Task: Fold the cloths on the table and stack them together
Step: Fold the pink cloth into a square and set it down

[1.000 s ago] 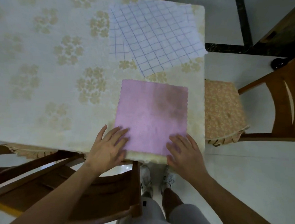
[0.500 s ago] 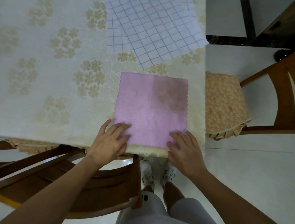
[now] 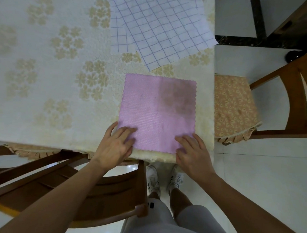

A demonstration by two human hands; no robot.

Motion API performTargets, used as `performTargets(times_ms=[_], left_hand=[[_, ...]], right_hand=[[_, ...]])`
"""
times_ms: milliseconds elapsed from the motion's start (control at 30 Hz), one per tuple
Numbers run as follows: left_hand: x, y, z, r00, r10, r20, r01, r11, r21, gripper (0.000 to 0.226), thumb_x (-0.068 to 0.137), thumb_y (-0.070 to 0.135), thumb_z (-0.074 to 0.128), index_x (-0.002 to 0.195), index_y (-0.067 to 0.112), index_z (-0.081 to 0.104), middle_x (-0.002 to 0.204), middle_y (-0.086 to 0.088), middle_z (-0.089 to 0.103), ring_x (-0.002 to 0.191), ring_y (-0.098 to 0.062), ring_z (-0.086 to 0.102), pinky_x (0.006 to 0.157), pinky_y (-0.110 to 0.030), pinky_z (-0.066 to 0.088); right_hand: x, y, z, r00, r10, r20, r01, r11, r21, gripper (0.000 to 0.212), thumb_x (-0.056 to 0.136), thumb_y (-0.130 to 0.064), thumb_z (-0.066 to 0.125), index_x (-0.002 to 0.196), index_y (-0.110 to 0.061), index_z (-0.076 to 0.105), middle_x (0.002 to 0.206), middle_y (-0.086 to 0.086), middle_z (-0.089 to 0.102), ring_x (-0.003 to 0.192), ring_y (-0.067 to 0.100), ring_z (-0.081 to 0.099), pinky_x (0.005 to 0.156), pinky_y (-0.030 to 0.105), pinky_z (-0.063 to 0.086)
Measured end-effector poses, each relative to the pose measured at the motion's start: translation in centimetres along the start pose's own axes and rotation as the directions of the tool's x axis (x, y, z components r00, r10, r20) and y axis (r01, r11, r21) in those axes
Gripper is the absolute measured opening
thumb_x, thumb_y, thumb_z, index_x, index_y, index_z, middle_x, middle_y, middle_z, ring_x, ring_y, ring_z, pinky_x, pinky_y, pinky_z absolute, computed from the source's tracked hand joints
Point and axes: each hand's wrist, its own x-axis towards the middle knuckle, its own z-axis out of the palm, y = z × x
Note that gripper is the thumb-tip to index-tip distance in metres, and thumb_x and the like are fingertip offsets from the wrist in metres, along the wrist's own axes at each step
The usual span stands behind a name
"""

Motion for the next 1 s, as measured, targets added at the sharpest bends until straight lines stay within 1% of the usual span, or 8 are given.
performTargets(times_ms=[100, 200, 300, 367, 467, 567, 733, 1000], left_hand=[[0.0, -0.2, 0.0, 1.0, -0.02, -0.008, 0.02, 1.0, 0.003, 0.015, 0.081, 0.026, 0.068, 0.091, 0.014, 0.07, 0.132, -0.008, 0.061, 0.114, -0.028, 0.06, 0.111, -0.057, 0.033], [-0.1, -0.7, 0.1, 0.997, -0.069, 0.025, 0.068, 0.997, 0.023, 0.022, 0.075, 0.023, 0.074, 0.094, 0.013, 0.071, 0.131, -0.01, 0.062, 0.114, -0.029, 0.061, 0.11, -0.059, 0.032], [-0.2, -1.0, 0.2, 0.993, -0.111, 0.031, 0.11, 0.994, 0.024, 0.023, 0.081, 0.027, 0.063, 0.097, 0.013, 0.07, 0.129, -0.01, 0.062, 0.113, -0.03, 0.06, 0.111, -0.06, 0.029], [0.3, -0.7, 0.1, 0.992, -0.127, 0.029, 0.127, 0.992, 0.002, 0.029, 0.085, 0.034, 0.054, 0.095, 0.012, 0.07, 0.125, -0.01, 0.064, 0.11, -0.029, 0.061, 0.11, -0.06, 0.029], [1.1, -0.1, 0.0, 0.994, -0.108, 0.02, 0.108, 0.994, -0.016, 0.03, 0.087, 0.037, 0.055, 0.092, 0.012, 0.07, 0.12, -0.008, 0.065, 0.107, -0.028, 0.062, 0.109, -0.06, 0.031], [1.2, -0.3, -0.1, 0.996, -0.086, 0.019, 0.086, 0.996, -0.02, 0.029, 0.086, 0.035, 0.054, 0.095, 0.013, 0.07, 0.123, -0.007, 0.063, 0.109, -0.027, 0.06, 0.11, -0.061, 0.029], [0.3, -0.8, -1.0, 0.997, -0.083, 0.004, 0.083, 0.996, -0.014, 0.022, 0.077, 0.028, 0.074, 0.09, 0.012, 0.069, 0.123, -0.007, 0.063, 0.11, -0.027, 0.06, 0.109, -0.062, 0.03], [-1.5, 1.4, -3.2, 0.989, -0.15, 0.015, 0.15, 0.989, -0.016, 0.017, 0.077, 0.027, 0.078, 0.081, 0.014, 0.069, 0.121, -0.005, 0.064, 0.108, -0.027, 0.061, 0.11, -0.059, 0.031]], right_hand=[[0.0, 0.2, 0.2, 1.0, 0.0, -0.013, -0.001, 1.0, -0.016, 0.016, 0.081, -0.01, 0.065, 0.064, -0.011, 0.066, 0.12, 0.012, 0.068, 0.113, 0.031, 0.063, 0.111, 0.052, 0.039], [-0.2, 0.5, 0.3, 1.0, 0.024, 0.008, -0.024, 0.999, -0.032, 0.01, 0.08, -0.007, 0.067, 0.07, -0.01, 0.068, 0.12, 0.014, 0.068, 0.114, 0.031, 0.062, 0.111, 0.053, 0.038], [-0.2, 0.6, 0.1, 0.998, 0.055, 0.04, -0.054, 0.998, -0.025, 0.006, 0.077, -0.009, 0.071, 0.072, -0.011, 0.069, 0.12, 0.013, 0.067, 0.115, 0.03, 0.061, 0.112, 0.052, 0.036], [-0.2, 0.5, 0.0, 0.996, 0.074, 0.041, -0.073, 0.997, -0.016, 0.007, 0.078, -0.011, 0.072, 0.072, -0.011, 0.069, 0.119, 0.013, 0.067, 0.114, 0.029, 0.061, 0.112, 0.051, 0.036], [-0.2, 0.4, -0.1, 0.994, 0.105, 0.023, -0.104, 0.994, -0.015, 0.006, 0.081, -0.011, 0.072, 0.075, -0.011, 0.07, 0.117, 0.012, 0.068, 0.112, 0.029, 0.061, 0.112, 0.051, 0.036], [-0.4, 0.3, -0.4, 0.991, 0.133, 0.007, -0.132, 0.991, -0.032, 0.006, 0.082, -0.011, 0.073, 0.077, -0.011, 0.07, 0.116, 0.011, 0.068, 0.109, 0.028, 0.062, 0.112, 0.051, 0.036], [-1.4, 0.5, -0.6, 0.989, 0.151, -0.001, -0.151, 0.987, -0.049, 0.011, 0.078, -0.005, 0.076, 0.075, -0.011, 0.069, 0.116, 0.012, 0.068, 0.109, 0.029, 0.063, 0.113, 0.051, 0.035], [-3.0, 0.3, -2.1, 0.98, 0.187, -0.067, -0.19, 0.98, -0.051, 0.01, 0.078, -0.002, 0.073, 0.075, -0.01, 0.069, 0.116, 0.012, 0.068, 0.108, 0.029, 0.063, 0.114, 0.05, 0.032]])
